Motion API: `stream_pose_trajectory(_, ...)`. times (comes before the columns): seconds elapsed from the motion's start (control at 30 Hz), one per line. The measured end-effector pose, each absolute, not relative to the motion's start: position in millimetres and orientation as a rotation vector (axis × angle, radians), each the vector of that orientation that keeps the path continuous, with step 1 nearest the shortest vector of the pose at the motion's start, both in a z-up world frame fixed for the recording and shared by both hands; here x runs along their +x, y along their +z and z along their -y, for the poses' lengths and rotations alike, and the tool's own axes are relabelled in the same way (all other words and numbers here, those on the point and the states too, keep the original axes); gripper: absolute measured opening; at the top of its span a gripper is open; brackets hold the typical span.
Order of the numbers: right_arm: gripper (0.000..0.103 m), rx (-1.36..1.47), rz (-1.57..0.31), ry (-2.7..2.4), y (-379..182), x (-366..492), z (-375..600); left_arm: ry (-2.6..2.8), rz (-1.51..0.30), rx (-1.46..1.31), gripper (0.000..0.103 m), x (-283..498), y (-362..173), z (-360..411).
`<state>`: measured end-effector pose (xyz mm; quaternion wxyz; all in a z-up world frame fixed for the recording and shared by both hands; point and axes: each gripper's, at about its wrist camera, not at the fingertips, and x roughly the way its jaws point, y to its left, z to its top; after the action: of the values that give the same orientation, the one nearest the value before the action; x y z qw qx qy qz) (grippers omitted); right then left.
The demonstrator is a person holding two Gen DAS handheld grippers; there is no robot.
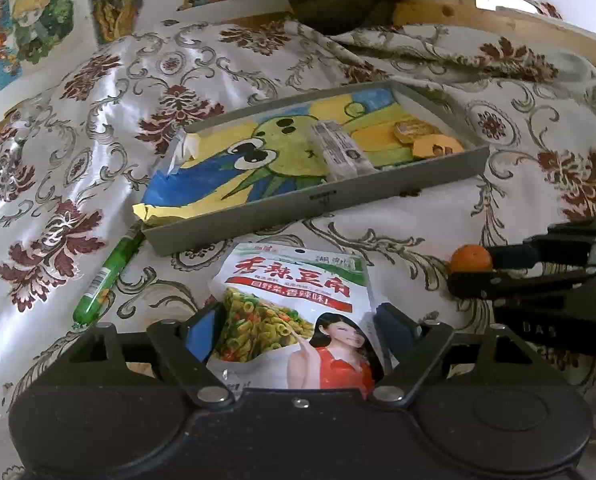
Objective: Organize snacks
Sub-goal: 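Lower the bag into the tray with the left tool while the right tool releases the tangerine there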
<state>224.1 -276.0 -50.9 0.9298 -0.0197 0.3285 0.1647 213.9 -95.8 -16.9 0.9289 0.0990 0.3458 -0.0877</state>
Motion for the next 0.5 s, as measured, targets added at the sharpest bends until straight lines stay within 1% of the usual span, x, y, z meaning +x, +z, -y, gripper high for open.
stream_pose_trajectory(0.37,0.037,-0.034,-0.662,0.354,-49.8,222.9,276.4,-0.142,-0.627,0.16,0.082,206.0,-11.4,91.8)
stream_pose_trajectory(0.5,0.037,-0.011,-0.611,0.36,-43.0,219.0,279.2,-0.135,-0.586,0.139,0.082,205.0,-4.5,92.0)
